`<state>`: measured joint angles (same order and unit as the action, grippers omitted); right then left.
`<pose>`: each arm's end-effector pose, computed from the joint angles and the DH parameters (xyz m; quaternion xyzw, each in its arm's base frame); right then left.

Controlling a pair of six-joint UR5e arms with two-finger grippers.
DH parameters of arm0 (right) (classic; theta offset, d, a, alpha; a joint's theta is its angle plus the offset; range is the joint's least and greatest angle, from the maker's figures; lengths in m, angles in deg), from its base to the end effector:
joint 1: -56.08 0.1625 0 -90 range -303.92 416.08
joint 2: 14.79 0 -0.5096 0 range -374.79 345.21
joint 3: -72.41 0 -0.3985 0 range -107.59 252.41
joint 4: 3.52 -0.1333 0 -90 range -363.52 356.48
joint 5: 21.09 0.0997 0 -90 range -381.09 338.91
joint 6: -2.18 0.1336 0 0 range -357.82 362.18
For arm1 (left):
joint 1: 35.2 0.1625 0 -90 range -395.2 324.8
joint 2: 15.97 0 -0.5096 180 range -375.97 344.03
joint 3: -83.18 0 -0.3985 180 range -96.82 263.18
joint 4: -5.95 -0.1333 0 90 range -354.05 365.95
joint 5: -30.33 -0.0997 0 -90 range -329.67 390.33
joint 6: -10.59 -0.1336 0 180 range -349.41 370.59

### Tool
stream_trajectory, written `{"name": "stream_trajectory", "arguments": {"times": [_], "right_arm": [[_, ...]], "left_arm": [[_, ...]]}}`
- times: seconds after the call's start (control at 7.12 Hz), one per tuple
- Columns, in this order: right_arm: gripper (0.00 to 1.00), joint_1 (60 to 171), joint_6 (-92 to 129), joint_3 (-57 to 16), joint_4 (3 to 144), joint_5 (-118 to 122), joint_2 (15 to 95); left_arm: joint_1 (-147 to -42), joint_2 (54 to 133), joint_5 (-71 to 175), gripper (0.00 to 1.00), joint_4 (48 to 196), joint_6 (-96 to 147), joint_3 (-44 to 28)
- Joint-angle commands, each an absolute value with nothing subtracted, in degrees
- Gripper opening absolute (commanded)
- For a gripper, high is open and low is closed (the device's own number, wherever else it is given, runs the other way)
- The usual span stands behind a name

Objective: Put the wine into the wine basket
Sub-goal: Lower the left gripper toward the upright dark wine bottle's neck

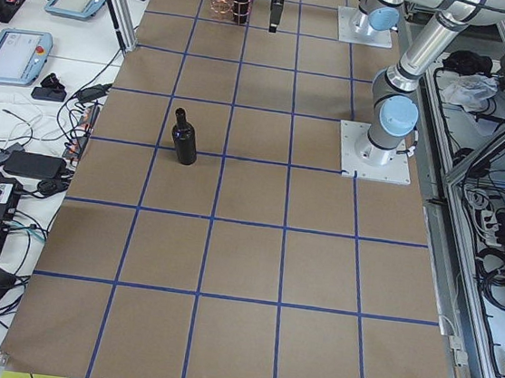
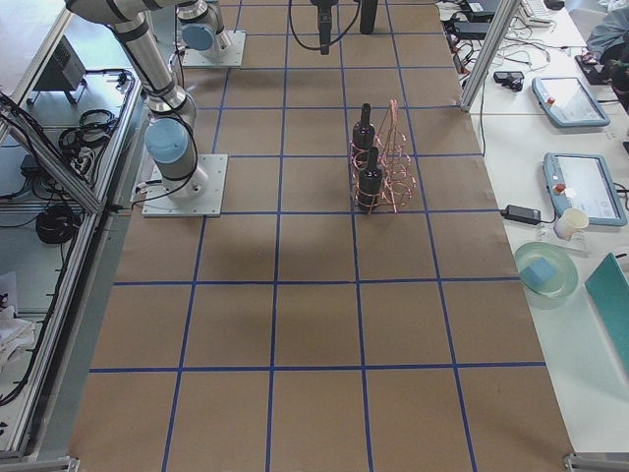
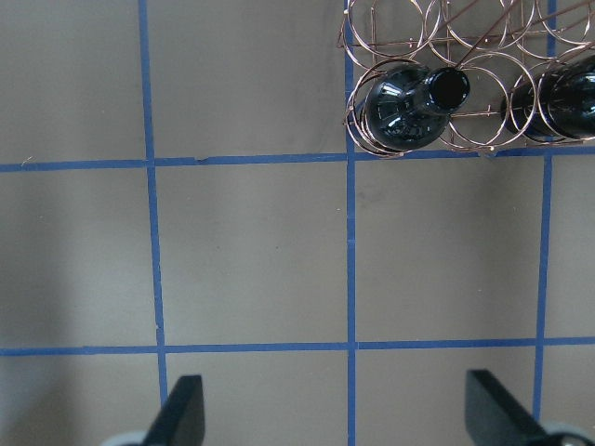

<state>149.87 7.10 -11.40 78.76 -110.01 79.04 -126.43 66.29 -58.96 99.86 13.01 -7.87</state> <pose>0.1661 -0.4534 0.6108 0.0097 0.9997 -0.0193 0.0109 -0.1442 -0.4302 0.5853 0.0102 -0.9996 0.0240 0.0070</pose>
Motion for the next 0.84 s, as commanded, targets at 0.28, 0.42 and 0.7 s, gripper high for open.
{"name": "stream_trajectory", "arguments": {"times": [0.28, 0.42, 0.7], "right_arm": [[1.00, 149.59, 7.10, -11.26, 78.57, -109.77, 79.08], [1.00, 149.59, 7.10, -11.26, 78.57, -109.68, 79.08], [1.00, 149.59, 7.10, -11.26, 78.57, -109.68, 79.08]], "left_arm": [[-126.43, 66.29, -59.14, 1.00, 99.91, 12.96, -7.87], [-126.34, 66.55, -59.15, 1.00, 99.91, 12.96, -7.87], [-125.99, 66.73, -58.45, 1.00, 99.82, 12.96, -7.87]]}}
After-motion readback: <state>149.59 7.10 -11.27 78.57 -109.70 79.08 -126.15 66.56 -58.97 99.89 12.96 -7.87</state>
